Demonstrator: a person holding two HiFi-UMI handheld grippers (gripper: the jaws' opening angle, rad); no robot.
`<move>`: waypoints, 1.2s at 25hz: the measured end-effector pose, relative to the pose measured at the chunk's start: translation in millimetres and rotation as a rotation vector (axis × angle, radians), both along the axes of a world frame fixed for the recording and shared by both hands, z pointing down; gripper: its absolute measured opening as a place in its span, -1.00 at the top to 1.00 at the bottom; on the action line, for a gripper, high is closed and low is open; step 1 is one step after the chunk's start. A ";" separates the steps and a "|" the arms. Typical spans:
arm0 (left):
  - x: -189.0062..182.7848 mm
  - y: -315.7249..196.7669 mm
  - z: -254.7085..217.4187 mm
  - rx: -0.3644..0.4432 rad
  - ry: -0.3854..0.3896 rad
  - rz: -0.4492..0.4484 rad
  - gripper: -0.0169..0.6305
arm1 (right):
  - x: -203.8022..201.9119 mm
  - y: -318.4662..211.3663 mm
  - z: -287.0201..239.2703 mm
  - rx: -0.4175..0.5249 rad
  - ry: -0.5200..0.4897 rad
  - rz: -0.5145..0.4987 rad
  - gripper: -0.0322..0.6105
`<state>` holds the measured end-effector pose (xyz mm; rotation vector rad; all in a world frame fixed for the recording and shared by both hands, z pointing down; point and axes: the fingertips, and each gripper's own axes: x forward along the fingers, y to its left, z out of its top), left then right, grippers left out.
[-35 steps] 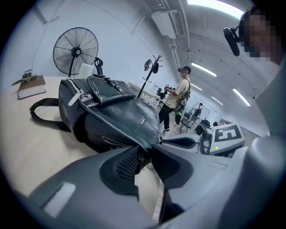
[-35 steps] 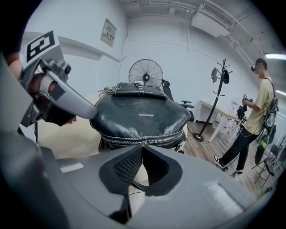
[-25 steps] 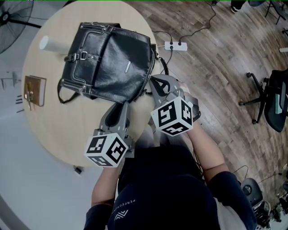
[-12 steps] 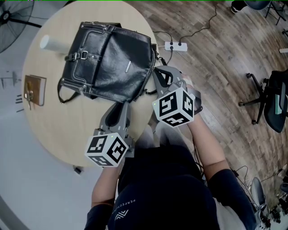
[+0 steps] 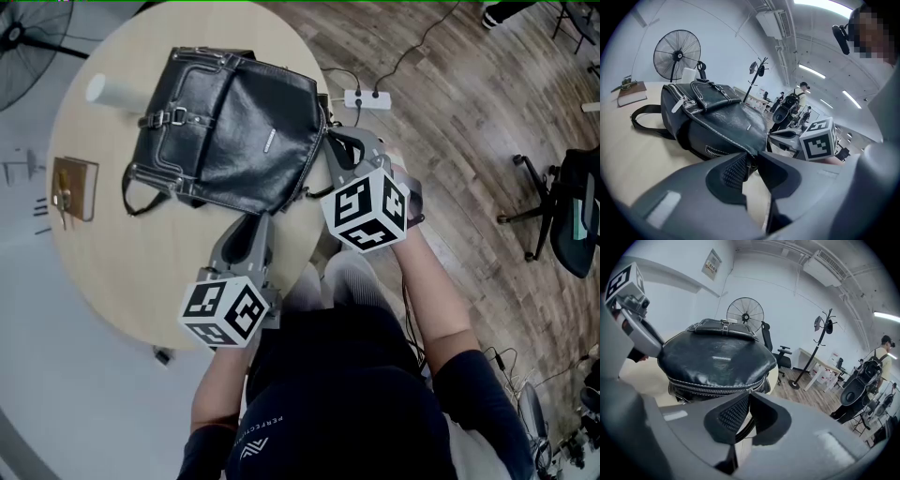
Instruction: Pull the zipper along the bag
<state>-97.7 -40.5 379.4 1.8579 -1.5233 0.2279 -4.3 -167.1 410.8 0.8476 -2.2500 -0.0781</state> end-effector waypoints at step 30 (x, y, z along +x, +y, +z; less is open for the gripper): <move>2.8 1.1 3.7 -0.021 0.034 0.138 0.63 | 13.6 -1.3 1.1 -0.026 -0.067 0.104 0.84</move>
